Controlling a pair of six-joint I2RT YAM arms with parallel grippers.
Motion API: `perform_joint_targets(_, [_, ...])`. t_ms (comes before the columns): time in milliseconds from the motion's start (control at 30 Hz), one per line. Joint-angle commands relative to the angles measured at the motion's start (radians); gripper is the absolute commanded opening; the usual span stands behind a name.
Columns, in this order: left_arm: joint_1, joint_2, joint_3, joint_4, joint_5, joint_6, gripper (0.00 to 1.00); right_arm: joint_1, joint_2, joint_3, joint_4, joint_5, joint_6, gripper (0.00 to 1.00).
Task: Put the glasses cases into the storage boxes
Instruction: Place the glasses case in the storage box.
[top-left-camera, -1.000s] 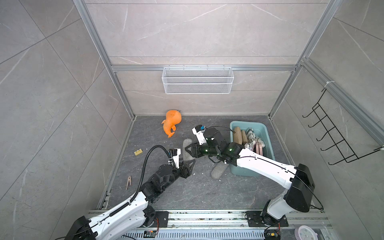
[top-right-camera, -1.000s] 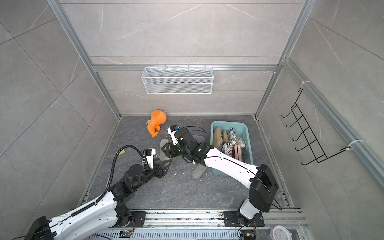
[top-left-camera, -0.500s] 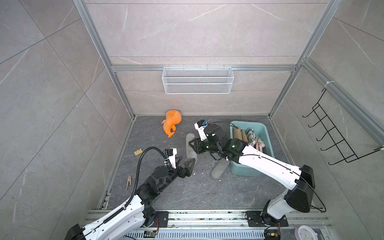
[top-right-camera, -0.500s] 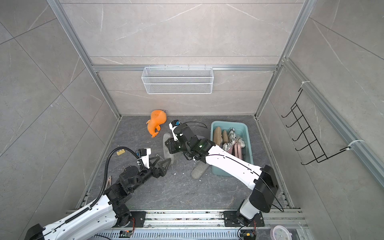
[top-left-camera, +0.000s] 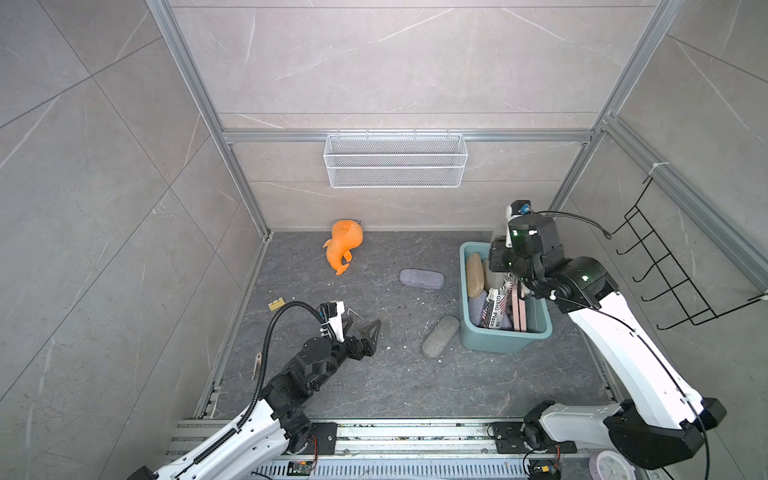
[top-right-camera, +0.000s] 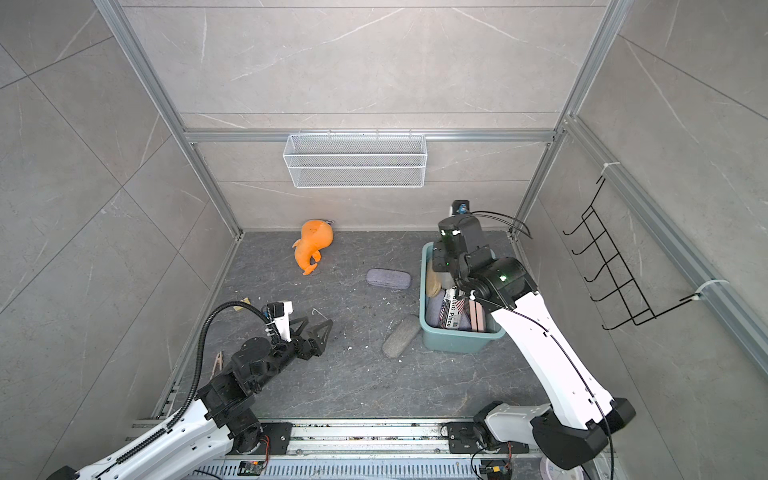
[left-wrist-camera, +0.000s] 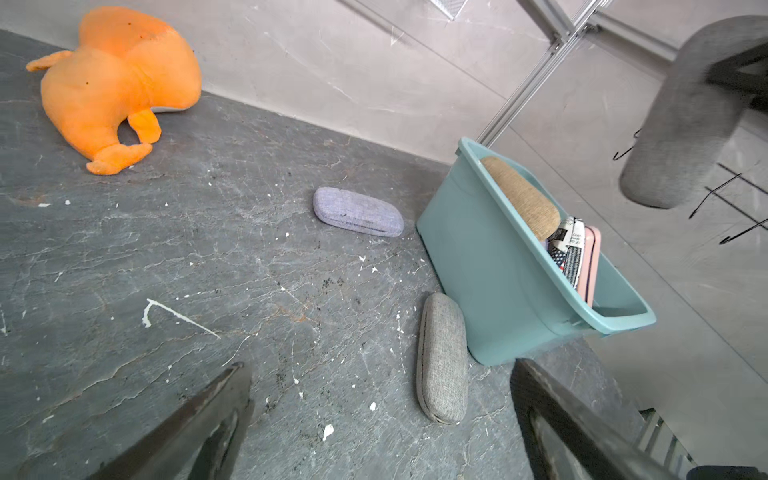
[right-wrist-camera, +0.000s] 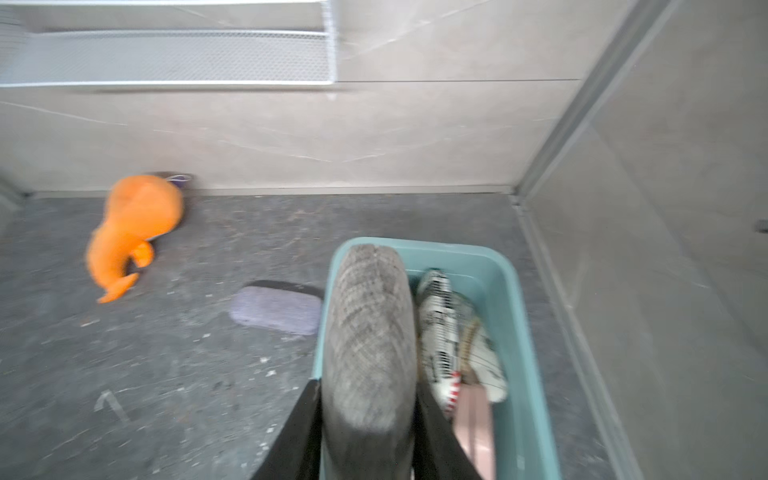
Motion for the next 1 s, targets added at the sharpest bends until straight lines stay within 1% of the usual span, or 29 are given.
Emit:
perform_joint_targets(0, [0.002, 0.045, 0.066, 0.015, -0.014, 0.039, 0.99, -0.063, -0.019, -0.059, -0.115, 0.164, -0.041, 0.30])
perform_joint_targets(67, [0.003, 0.079, 0.085, 0.023, -0.010, 0.049, 0.99, -0.103, -0.038, -0.124, -0.101, 0.167, -0.031, 0.29])
perform_joint_targets(167, [0.004, 0.136, 0.108, 0.029, -0.014, 0.041, 0.99, -0.133, -0.038, -0.226, -0.086, 0.186, -0.002, 0.29])
perform_joint_targets(300, [0.005, 0.221, 0.144, 0.038, 0.034, 0.027, 0.99, -0.182, -0.058, -0.338, -0.040, 0.167, 0.025, 0.28])
perform_joint_targets(400, [0.005, 0.254, 0.158, 0.046, 0.061, 0.021, 0.99, -0.203, -0.071, -0.386, -0.018, 0.153, 0.026, 0.28])
perform_joint_targets(467, [0.005, 0.270, 0.165, 0.051, 0.071, 0.027, 0.99, -0.216, -0.076, -0.429, 0.017, 0.119, 0.020, 0.29])
perform_joint_targets(533, [0.005, 0.292, 0.166, 0.070, 0.073, 0.033, 0.99, -0.241, -0.070, -0.468, 0.064, 0.058, 0.013, 0.29])
perform_joint_targets(633, [0.005, 0.358, 0.188, 0.087, 0.100, 0.037, 0.99, -0.259, -0.060, -0.499, 0.119, 0.015, 0.002, 0.31])
perform_joint_targets(667, [0.005, 0.383, 0.203, 0.084, 0.114, 0.039, 0.98, -0.269, -0.056, -0.500, 0.126, -0.006, 0.004, 0.33])
perform_joint_targets(700, [0.005, 0.417, 0.222, 0.078, 0.134, 0.043, 0.98, -0.272, -0.054, -0.494, 0.119, -0.024, 0.009, 0.40])
perform_joint_targets(733, [0.005, 0.451, 0.244, 0.069, 0.155, 0.047, 0.98, -0.273, -0.056, -0.489, 0.111, -0.033, 0.015, 0.51])
perform_joint_targets(767, [0.003, 0.481, 0.267, 0.051, 0.165, 0.051, 0.99, -0.273, -0.061, -0.481, 0.105, -0.039, 0.016, 0.56])
perform_joint_targets(833, [0.001, 0.554, 0.326, -0.004, 0.177, 0.060, 0.99, -0.273, -0.086, -0.462, 0.090, -0.049, 0.025, 0.61])
perform_joint_targets(900, [-0.012, 0.640, 0.392, -0.066, 0.183, 0.080, 0.99, -0.273, -0.117, -0.436, 0.080, -0.097, 0.029, 0.65])
perform_joint_targets(967, [-0.044, 0.720, 0.464, -0.118, 0.177, 0.104, 1.00, -0.269, -0.130, -0.404, 0.059, -0.139, 0.035, 0.66])
